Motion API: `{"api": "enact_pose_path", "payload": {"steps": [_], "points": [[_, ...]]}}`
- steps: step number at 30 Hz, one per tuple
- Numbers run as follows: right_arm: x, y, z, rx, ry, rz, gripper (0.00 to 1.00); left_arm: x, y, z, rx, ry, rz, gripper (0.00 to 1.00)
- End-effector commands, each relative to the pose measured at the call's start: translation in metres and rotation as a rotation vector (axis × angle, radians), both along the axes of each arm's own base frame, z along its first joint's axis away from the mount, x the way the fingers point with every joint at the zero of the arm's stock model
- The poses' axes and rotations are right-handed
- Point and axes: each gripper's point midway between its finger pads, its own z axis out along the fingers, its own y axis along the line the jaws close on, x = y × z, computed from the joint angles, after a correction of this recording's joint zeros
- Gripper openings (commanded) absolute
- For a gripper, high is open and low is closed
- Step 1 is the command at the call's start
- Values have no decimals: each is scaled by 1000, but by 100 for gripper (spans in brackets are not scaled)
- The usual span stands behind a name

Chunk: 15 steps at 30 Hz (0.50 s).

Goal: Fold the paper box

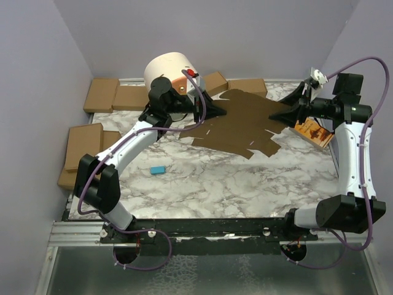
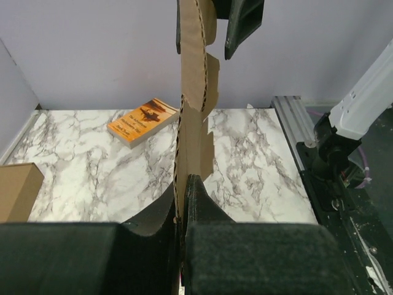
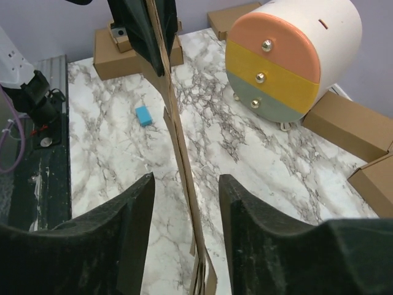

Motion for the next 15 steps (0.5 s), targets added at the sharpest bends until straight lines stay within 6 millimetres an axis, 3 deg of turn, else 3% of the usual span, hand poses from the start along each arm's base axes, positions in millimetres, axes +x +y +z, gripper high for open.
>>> {"api": "enact_pose_path", "payload": {"steps": [1, 8, 15], "points": [[0, 0, -5, -31, -16, -13, 49, -12, 14, 28, -64, -19, -54, 0], [2, 0, -7, -38, -46, -2, 57, -15, 14, 31, -83, -10, -85, 0], [1, 3, -1, 1, -38, 29, 54, -16, 14, 30, -81, -10, -96, 0]]}}
